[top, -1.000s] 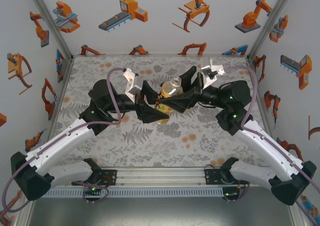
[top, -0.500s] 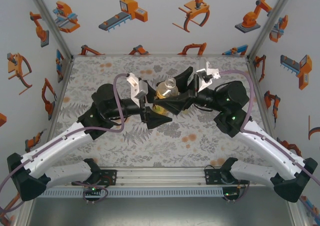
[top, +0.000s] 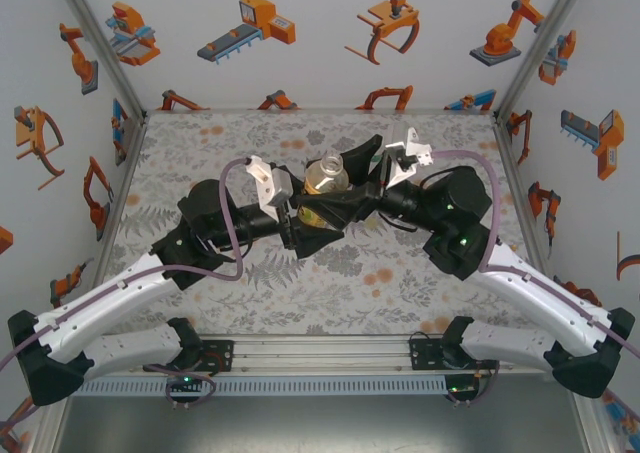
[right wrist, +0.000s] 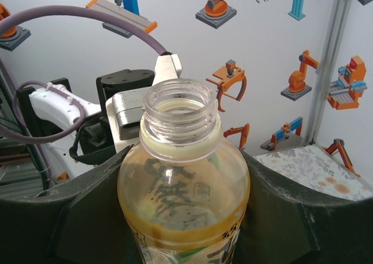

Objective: Screw on the bottle caps

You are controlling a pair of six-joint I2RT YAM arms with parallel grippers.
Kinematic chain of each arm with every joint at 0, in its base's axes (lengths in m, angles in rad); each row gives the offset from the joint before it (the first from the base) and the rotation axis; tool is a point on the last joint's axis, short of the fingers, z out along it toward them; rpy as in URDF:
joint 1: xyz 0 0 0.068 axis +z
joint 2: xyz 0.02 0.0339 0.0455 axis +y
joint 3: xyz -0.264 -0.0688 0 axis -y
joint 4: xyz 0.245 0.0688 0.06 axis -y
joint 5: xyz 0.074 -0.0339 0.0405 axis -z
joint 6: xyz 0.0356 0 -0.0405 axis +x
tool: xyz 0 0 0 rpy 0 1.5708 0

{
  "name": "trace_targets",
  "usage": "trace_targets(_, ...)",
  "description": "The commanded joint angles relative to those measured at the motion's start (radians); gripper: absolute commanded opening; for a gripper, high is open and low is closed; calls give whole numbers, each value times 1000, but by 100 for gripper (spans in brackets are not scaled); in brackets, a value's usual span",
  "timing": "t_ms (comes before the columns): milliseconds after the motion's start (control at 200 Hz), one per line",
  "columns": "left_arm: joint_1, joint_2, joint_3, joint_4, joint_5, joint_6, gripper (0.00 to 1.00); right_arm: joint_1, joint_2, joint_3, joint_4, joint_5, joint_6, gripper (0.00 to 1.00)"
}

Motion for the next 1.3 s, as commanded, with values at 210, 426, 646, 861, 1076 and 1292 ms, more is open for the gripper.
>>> trace_targets(210, -4, -11, -8, 28, 11, 22, 52, 17, 7, 43, 9, 24, -14, 22)
trace_targets(426, -3, -35, -1, -11, -47, 1, 39, 17, -8, 41, -27, 63, -35, 56)
trace_targets(646, -1, -85, 5, -122, -200, -18, 18, 17, -49, 58, -133, 164, -129, 80)
trace_targets(861, 10, -127, 26, -252, -302, -24, 6, 16, -93, 87, -343, 347, -222, 81)
trace_targets(1076, 66, -144, 38, -367, -322, -78, 0, -32, -116, 45, -477, 465, -187, 73)
trace_targets(1292, 109, -160, 0, -368, -273, -101, 0, -166, -61, -29, -625, 474, -19, 67)
